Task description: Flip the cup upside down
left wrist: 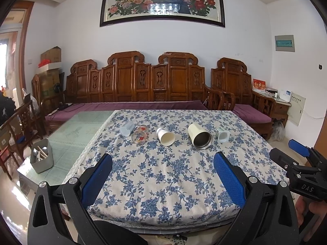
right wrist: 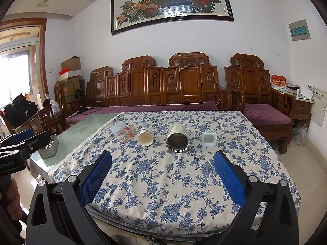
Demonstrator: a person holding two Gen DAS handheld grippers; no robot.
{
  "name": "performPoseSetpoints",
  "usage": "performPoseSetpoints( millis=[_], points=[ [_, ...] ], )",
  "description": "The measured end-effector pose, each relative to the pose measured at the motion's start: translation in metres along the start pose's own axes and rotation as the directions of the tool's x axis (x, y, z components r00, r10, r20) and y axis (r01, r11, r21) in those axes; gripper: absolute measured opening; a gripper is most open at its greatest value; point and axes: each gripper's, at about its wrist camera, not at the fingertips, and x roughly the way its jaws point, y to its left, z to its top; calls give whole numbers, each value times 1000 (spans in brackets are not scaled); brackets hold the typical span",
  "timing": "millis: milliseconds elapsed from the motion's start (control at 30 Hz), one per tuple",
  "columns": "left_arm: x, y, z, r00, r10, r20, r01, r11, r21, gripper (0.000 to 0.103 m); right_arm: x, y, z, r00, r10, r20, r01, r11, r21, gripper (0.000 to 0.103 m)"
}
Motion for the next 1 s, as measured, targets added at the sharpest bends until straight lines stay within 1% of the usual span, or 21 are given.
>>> performPoseSetpoints(
  millis=[467,633,1000],
  points=[
    [-3,0,2,1000,-1,9,1,1000,-3,95,1,1,0,1000,0,2,0,1000,1,100],
    [-5,2,4,1000,4,23,-4,1000,-7,95,-4,2,3,1000,0,4,0,1000,1,100],
    [-5,2,1,1000,5,27,-5,1000,-2,95,-6,2,4,1000,0,6,0,1000,2,100]
  ],
)
